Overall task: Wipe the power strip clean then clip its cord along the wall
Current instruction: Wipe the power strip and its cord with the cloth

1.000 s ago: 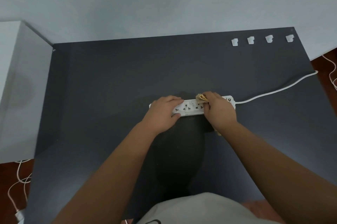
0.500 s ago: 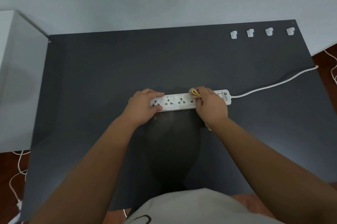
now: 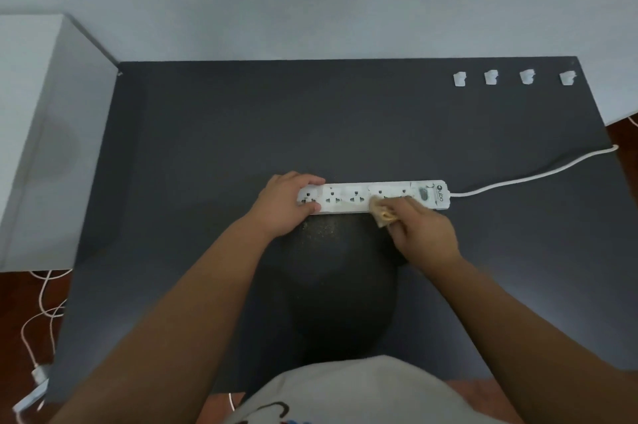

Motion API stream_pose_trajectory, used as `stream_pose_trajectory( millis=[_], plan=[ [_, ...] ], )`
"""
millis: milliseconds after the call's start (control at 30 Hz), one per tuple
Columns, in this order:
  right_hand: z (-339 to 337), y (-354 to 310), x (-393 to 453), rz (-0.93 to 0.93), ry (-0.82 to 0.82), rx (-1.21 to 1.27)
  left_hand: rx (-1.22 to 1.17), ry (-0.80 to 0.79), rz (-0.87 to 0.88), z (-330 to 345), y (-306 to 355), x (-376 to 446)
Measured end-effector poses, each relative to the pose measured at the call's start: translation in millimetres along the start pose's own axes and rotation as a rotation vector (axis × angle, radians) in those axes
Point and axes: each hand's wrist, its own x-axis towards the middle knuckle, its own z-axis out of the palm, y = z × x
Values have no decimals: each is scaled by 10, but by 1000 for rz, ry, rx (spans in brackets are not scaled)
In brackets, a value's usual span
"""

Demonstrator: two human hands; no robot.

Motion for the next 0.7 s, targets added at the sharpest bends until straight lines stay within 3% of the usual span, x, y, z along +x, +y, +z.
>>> stream_pose_trajectory(
  millis=[67, 133, 367, 433, 567, 700],
  plan=[
    [-22, 45, 86, 183, 10, -24, -1, -7, 5, 1, -5, 0],
    [42, -39, 164, 238, -85, -36, 1, -12, 6, -4, -8, 3],
    [285, -574, 195, -17, -261, 60, 25, -8, 24, -13, -8, 17],
    [223, -509, 187, 20, -195, 66, 12, -8, 28, -8, -20, 24],
    [99, -208, 210, 277, -89, 14, 11, -18, 32, 1, -49, 34],
    [224, -413, 270, 113, -174, 41, 14, -9, 33, 4, -47, 39]
  ],
)
